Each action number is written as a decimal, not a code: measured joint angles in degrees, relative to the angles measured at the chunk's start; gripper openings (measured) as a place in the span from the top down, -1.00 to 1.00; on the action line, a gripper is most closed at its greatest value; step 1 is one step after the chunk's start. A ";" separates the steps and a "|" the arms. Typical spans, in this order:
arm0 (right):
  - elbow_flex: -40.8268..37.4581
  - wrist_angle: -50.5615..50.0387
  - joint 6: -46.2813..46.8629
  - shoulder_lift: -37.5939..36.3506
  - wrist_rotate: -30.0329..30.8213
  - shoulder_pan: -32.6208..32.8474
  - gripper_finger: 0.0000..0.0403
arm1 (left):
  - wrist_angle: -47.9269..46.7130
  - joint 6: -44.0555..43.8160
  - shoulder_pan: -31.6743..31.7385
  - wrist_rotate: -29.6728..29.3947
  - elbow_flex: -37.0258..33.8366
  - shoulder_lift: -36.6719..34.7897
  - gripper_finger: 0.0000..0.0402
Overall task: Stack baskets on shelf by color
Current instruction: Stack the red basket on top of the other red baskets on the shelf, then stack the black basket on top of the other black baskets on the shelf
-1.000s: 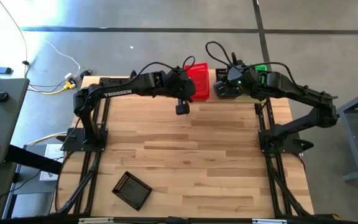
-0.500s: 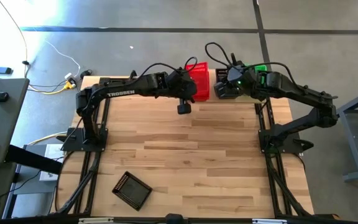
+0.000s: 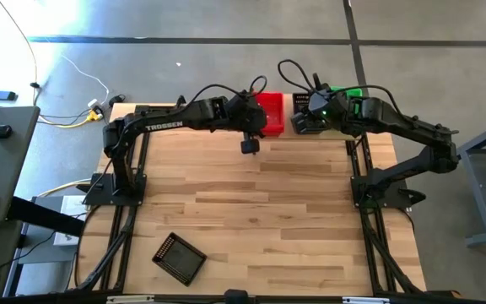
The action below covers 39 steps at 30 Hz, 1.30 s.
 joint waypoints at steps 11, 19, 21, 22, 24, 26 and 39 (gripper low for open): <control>0.00 -0.05 -0.10 0.00 -0.18 0.00 0.28 | 0.35 -3.03 -0.08 -0.72 0.00 -0.34 0.29; 0.00 -0.44 -0.10 0.00 -2.77 0.01 0.28 | -2.98 -3.05 -0.23 -3.98 0.09 -5.35 0.22; 0.00 -0.44 -0.11 0.00 -2.86 0.11 0.28 | -5.00 -3.21 -0.48 -4.16 0.09 -7.06 0.23; 0.00 -0.44 -0.10 0.00 -2.86 0.18 0.28 | -5.94 -3.43 -0.71 -4.30 0.09 -8.02 0.23; 0.00 -0.42 -0.12 0.00 -2.86 0.24 0.28 | -8.31 -4.52 -1.06 -4.31 0.09 -9.93 0.23; 0.00 -0.42 -0.11 0.00 -3.60 0.28 0.28 | -10.67 -5.84 -1.68 -4.31 0.09 -11.80 0.23; 0.00 -0.42 0.24 0.00 -10.45 0.28 0.28 | -32.56 -16.51 -8.74 -0.71 0.09 -20.79 0.23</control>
